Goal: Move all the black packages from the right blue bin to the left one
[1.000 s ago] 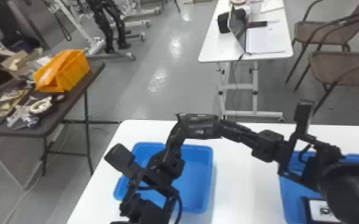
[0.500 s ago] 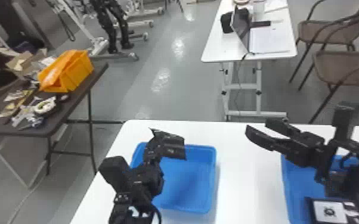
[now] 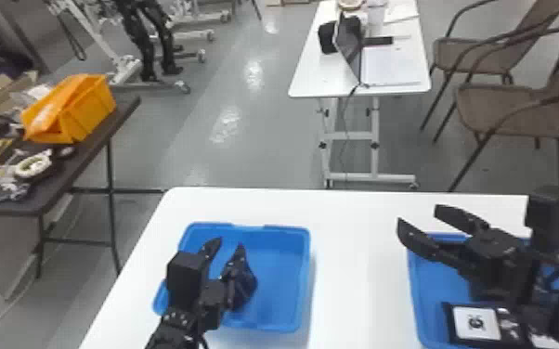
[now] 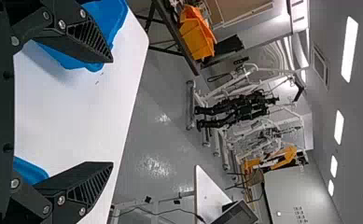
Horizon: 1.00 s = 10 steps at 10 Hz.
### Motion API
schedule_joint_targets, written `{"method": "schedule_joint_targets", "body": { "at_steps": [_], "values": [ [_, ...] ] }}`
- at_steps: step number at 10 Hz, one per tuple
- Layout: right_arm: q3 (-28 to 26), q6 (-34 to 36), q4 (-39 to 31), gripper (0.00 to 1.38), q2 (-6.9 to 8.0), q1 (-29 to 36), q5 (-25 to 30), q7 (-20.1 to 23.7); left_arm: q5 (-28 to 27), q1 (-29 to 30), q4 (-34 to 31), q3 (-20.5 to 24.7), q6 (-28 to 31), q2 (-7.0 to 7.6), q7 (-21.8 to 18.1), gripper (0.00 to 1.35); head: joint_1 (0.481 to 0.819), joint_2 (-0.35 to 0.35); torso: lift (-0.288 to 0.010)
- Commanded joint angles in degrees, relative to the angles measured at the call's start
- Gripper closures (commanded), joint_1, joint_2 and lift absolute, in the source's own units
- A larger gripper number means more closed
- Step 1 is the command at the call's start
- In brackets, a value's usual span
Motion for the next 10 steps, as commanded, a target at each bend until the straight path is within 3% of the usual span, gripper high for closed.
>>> {"method": "schedule_joint_targets", "body": {
  "at_steps": [1,2,5,10],
  "values": [
    [-1.7,0.5,-2.5,0.25,0.75,2.1,1.9,-0.4,-0.3,0.3,0.0,1.8,-2.8,-1.14,-0.2,0.00,0.695,0.235,-0.042],
    [-3.1,1.4,-5.3,0.25,1.71,3.9,4.6,-0.6,3.1,1.0,0.0,3.1,-6.4,-2.43,0.0,0.01,0.695,0.234,-0.042],
    [-7.6,5.2,-13.6,0.25,3.35,12.8,9.6,-5.7,15.2,1.7,-1.0,3.4,-10.1,-2.43,-0.5,0.02,0.695,0.207,-0.042],
    [-13.2,10.1,-14.5,0.25,3.35,18.2,14.8,-7.2,22.6,1.4,-3.7,1.2,-9.6,-2.43,2.2,0.05,0.695,0.058,-0.042]
  ]
}}
